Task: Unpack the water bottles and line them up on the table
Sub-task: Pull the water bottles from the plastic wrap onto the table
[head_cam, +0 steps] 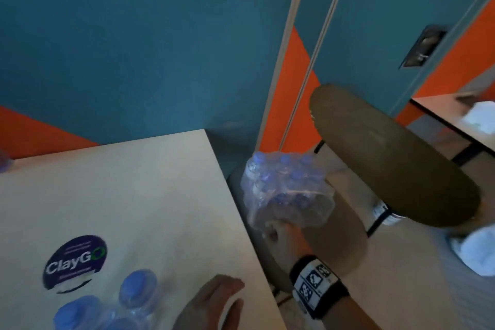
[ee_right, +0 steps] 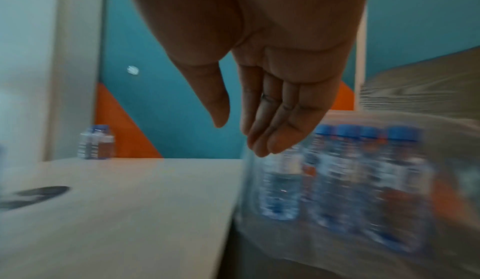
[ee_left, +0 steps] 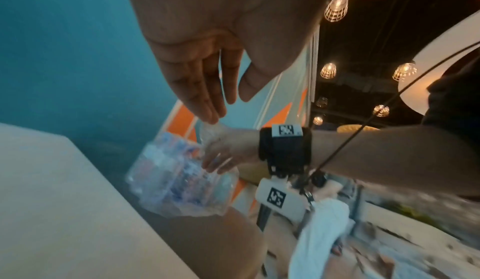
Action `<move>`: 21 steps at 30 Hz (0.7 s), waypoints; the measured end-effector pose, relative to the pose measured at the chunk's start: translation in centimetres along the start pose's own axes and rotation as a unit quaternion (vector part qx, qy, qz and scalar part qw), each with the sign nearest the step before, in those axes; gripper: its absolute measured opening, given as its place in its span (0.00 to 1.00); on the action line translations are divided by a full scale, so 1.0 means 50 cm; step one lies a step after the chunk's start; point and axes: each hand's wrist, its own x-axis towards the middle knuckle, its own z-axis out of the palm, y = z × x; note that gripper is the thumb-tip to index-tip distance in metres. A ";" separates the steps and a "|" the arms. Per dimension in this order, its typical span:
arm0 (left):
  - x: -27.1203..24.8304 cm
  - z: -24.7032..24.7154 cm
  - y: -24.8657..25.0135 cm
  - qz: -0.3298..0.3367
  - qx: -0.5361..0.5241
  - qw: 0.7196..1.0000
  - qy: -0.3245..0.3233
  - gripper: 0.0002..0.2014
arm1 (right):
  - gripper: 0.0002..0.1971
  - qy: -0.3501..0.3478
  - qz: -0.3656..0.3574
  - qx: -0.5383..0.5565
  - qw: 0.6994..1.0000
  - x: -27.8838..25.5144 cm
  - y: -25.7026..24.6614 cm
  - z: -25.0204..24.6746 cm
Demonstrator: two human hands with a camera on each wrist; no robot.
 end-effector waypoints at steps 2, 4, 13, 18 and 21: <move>0.100 0.056 0.043 0.062 0.002 0.998 -0.022 0.15 | 0.03 -0.002 0.030 -0.033 0.999 0.051 0.066 -0.028; 0.216 0.112 0.072 0.075 0.029 0.995 -0.055 0.21 | 0.07 0.000 0.049 -0.072 0.996 0.104 0.126 -0.046; 0.533 0.221 0.120 -0.024 0.128 0.990 -0.052 0.25 | 0.22 0.061 0.018 -0.244 0.968 0.237 0.241 -0.065; 0.594 0.250 0.107 0.022 0.247 0.968 -0.026 0.28 | 0.26 0.082 0.004 -0.268 0.960 0.264 0.255 -0.067; 0.595 0.258 0.114 0.024 0.389 0.915 -0.099 0.25 | 0.21 0.065 -0.007 -0.302 0.951 0.251 0.249 -0.070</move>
